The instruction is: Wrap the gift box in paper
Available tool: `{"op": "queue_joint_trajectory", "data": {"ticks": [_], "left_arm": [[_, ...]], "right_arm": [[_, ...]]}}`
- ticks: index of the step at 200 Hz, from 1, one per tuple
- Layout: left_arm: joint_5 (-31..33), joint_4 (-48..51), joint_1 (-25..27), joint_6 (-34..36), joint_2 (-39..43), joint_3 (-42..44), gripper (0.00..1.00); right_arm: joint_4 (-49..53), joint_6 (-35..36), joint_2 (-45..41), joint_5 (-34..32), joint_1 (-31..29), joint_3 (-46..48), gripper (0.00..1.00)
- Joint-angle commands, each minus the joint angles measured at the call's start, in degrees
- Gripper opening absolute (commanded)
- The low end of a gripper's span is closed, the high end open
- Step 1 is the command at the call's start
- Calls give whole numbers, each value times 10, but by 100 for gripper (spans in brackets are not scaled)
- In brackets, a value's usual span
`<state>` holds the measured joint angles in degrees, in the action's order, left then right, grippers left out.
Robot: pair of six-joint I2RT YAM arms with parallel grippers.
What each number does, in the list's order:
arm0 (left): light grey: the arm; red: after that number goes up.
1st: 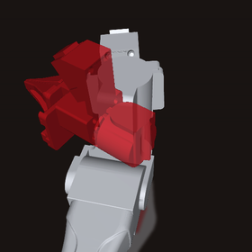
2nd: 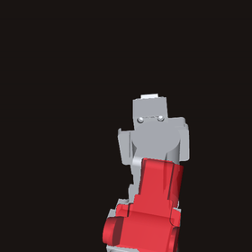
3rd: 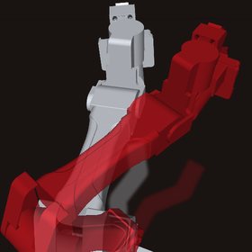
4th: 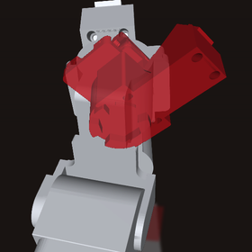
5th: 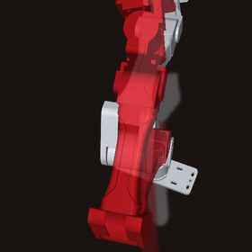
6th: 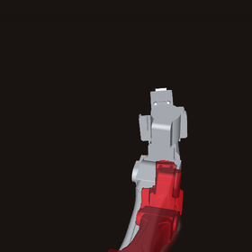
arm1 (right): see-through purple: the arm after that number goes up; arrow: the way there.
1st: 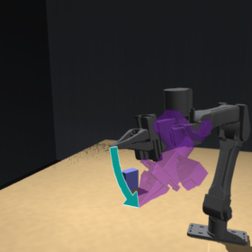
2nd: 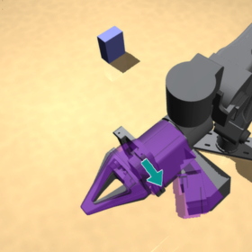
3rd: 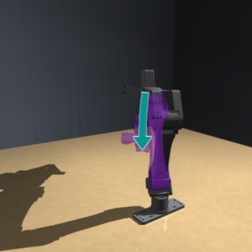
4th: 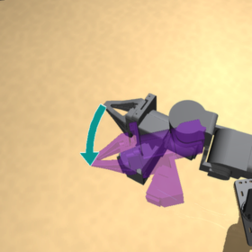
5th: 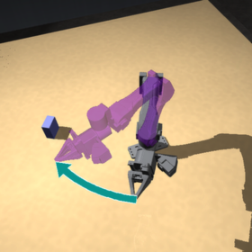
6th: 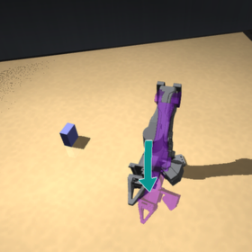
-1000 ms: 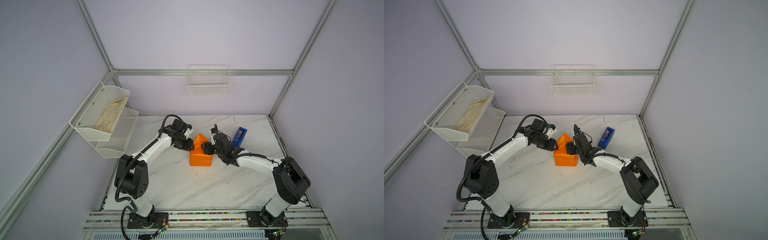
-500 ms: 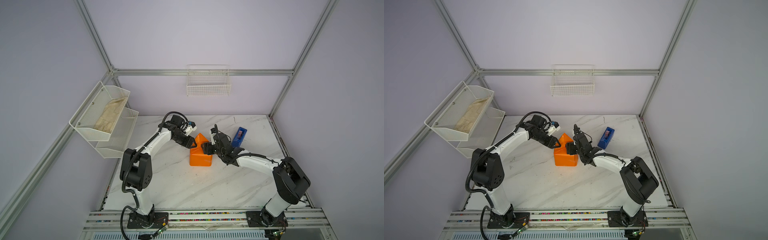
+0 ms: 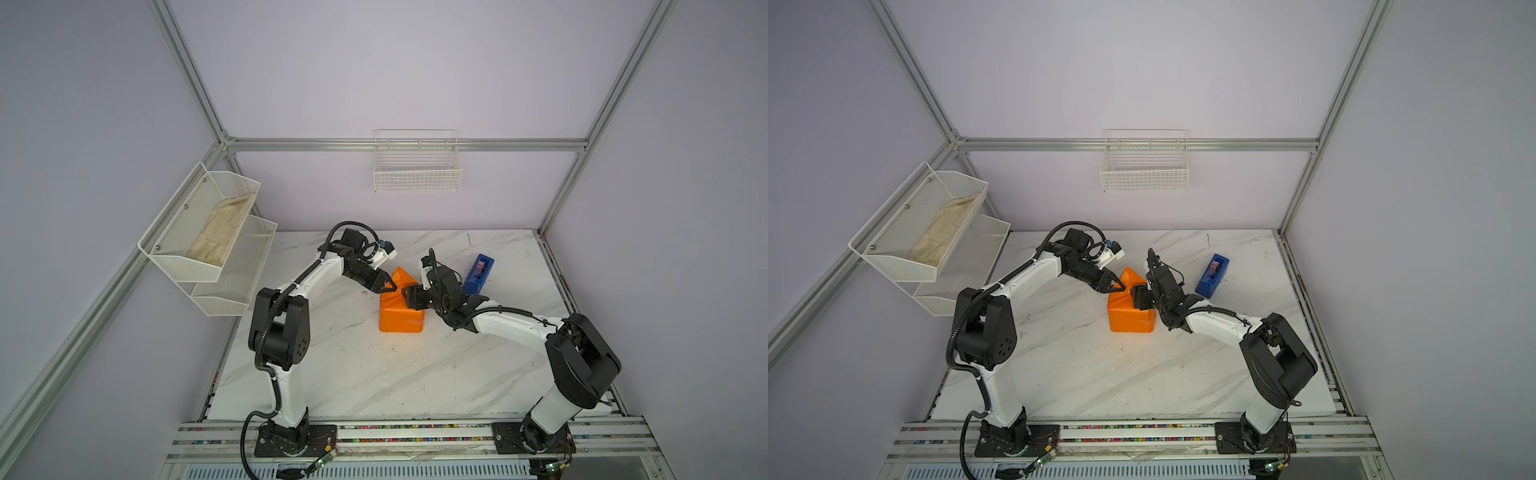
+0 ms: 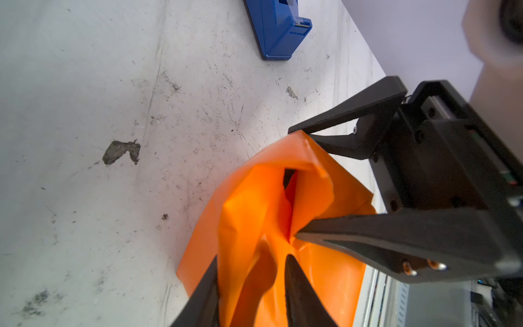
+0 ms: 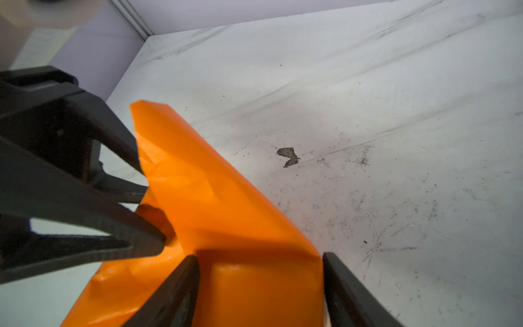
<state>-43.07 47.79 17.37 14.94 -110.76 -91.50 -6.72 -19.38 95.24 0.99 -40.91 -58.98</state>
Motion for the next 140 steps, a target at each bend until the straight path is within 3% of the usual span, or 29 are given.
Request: {"op": "queue_joint_trajectory", "data": {"ticks": [1,42,70,110,140], "left_arm": [[-29,8,4,22,20,-10,28],[-28,6,4,22,22,-10,11],[-18,-5,3,19,35,-9,7],[24,-26,2,2,37,-26,35],[-31,-26,-2,2,24,-47,47]], "right_arm": [[81,17,26,24,-9,27,69],[81,19,28,27,-9,26,69],[81,18,28,27,-9,26,68],[83,19,27,25,-9,28,68],[82,17,27,26,-9,27,68]]}}
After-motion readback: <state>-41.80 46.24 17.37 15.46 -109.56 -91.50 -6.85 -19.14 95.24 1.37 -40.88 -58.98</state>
